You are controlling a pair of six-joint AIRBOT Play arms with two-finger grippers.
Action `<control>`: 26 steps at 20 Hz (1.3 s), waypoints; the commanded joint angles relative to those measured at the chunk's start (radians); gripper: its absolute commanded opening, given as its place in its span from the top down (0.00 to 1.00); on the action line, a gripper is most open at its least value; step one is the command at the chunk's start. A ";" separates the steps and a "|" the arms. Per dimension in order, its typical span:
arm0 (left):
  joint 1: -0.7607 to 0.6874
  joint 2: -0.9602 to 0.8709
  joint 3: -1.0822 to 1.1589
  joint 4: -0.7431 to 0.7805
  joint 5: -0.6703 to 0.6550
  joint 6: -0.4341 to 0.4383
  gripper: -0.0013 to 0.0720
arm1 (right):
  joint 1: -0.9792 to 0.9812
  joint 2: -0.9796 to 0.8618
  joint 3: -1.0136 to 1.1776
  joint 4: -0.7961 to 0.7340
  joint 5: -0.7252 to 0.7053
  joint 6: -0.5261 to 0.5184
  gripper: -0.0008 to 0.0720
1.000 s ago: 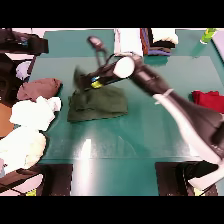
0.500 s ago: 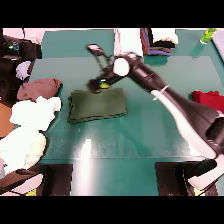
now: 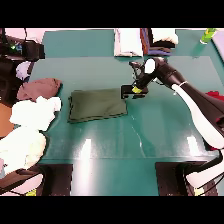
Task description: Fold the shirts.
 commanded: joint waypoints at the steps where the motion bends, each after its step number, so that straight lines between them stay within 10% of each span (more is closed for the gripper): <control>1: 0.000 0.001 0.000 -0.006 -0.014 0.000 0.95 | 0.012 -0.074 0.017 0.070 -0.035 0.027 0.04; 7: 0.000 0.001 0.000 -0.006 -0.058 0.019 0.95 | 0.061 -0.195 0.137 0.077 -0.024 0.029 0.14; 11: 0.000 0.001 0.000 -0.015 -0.084 0.026 0.95 | 0.060 -0.186 0.138 0.066 -0.032 -0.021 0.93; 26: -0.288 -0.002 0.000 -0.082 0.042 0.049 0.95 | -0.629 0.247 0.137 -0.290 0.116 -0.084 0.96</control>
